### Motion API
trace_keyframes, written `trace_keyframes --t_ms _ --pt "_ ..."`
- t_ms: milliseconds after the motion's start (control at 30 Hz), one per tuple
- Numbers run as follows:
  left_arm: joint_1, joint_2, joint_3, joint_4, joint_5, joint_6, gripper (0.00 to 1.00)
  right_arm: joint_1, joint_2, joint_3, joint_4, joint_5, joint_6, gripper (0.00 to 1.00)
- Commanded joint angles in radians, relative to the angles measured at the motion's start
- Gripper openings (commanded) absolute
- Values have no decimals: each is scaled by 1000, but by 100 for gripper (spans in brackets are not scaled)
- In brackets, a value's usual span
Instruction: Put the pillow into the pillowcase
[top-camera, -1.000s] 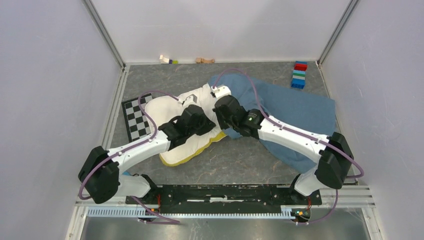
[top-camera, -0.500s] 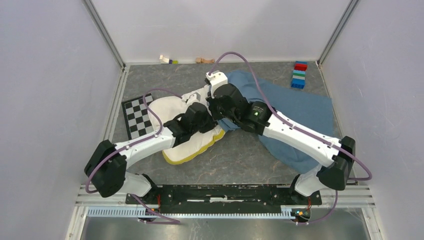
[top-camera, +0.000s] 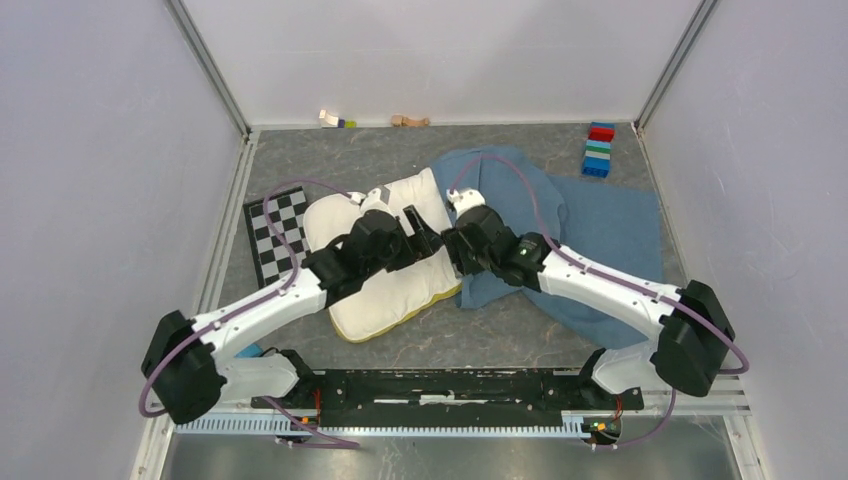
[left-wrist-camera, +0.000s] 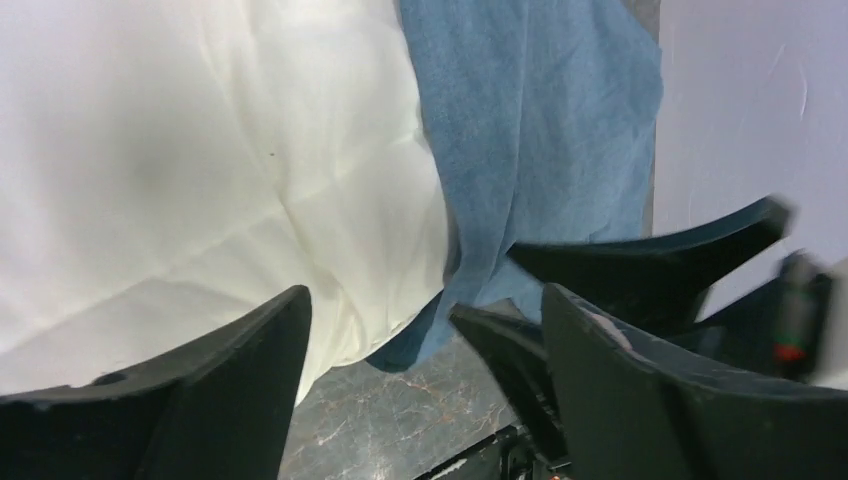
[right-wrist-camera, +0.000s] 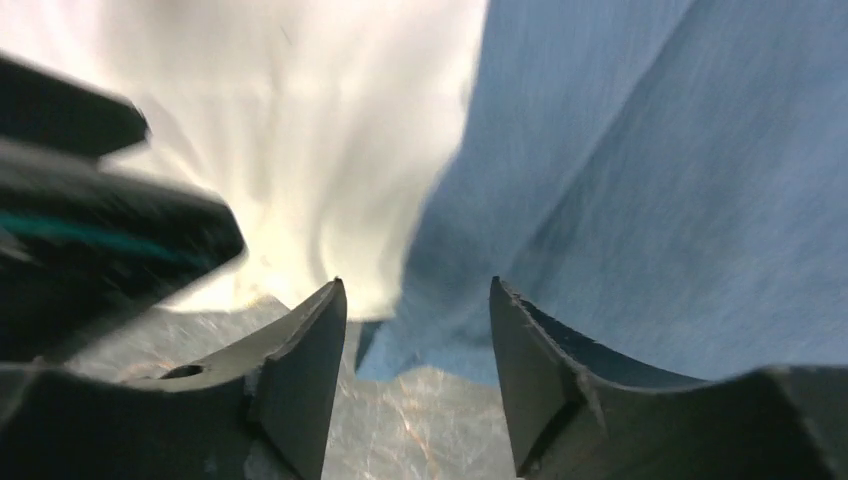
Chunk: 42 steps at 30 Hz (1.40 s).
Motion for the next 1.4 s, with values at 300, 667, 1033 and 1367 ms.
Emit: trace_keyframes --t_ms 300,667,1033,1367 --pt "348 -59 231 -425 -105 278 100 -151 372 576 90 52 -272 83" --pt "464 495 687 -539 -244 499 100 -263 760 887 130 22 -324 81" --pt "482 770 799 -540 -44 540 92 -280 766 886 142 -2 -286 43" --pt "451 712 722 -373 124 517 2 -246 751 1030 74 -103 -254 3"
